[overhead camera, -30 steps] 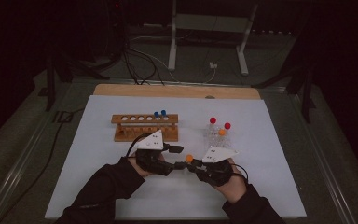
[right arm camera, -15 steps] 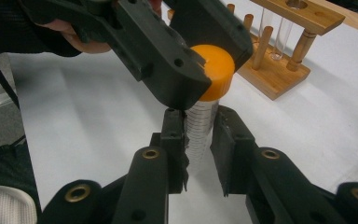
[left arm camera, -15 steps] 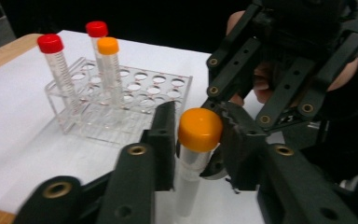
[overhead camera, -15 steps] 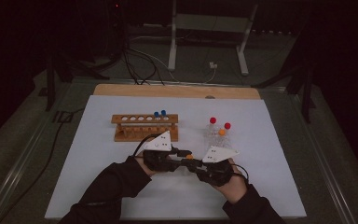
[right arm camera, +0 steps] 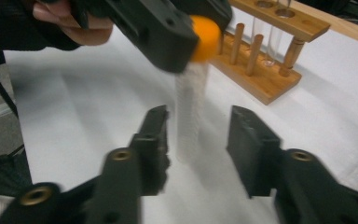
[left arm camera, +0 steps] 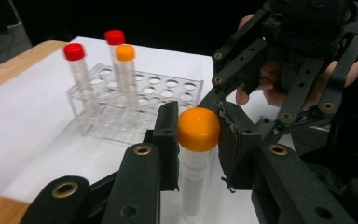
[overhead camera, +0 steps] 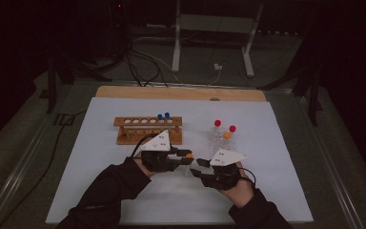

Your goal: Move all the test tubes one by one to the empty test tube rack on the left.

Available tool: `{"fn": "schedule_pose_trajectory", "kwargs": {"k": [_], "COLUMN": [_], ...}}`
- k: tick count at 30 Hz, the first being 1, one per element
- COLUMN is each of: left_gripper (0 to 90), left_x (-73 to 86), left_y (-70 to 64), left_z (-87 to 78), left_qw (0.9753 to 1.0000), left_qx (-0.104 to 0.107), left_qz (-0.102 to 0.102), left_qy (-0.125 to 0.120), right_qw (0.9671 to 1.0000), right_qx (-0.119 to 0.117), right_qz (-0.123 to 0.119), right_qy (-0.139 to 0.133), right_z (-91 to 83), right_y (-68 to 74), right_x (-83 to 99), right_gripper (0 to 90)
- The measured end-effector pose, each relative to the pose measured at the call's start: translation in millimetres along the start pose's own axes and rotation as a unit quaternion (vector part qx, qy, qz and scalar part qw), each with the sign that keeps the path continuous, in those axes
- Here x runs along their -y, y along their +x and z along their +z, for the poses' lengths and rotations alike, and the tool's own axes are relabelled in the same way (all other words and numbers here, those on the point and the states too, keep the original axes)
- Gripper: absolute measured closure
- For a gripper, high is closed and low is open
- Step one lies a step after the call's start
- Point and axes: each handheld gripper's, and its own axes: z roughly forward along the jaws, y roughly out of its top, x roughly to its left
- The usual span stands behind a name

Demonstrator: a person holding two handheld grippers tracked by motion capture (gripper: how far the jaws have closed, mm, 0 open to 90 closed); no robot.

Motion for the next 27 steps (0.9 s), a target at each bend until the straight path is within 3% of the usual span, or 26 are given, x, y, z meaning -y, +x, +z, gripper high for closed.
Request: {"fn": "schedule_pose_trajectory", "kwargs": {"k": [7, 10, 16, 27], "left_gripper": [71.7, 71.7, 71.7, 71.7], "left_x": [-0.9, -1.7, -3.8, -5.2], "left_y": [10.9, 16.6, 28.4, 53.2], "left_z": [-18.0, -26.6, -42.6, -61.4], "left_qw": [0.9996, 0.9991, 0.9976, 0.9931], "left_qx": [-0.028, -0.041, -0.067, -0.112], "left_qz": [-0.008, -0.012, -0.019, -0.034], "left_qy": [-0.003, -0.005, -0.006, -0.006], "right_qw": [0.9995, 0.9991, 0.9986, 0.9983], "right_qx": [0.001, 0.015, 0.016, -0.005], "right_qz": [0.021, 0.026, 0.031, 0.033], "right_qy": [-0.023, -0.029, -0.038, -0.047], "right_z": [-6.6, -9.2, -12.9, -14.4], "right_y": [-7.7, -8.6, -10.7, -11.8], "right_x": [1.4, 1.4, 1.5, 1.9], "right_gripper": [34.9, 22.3, 3.1, 0.0]}}
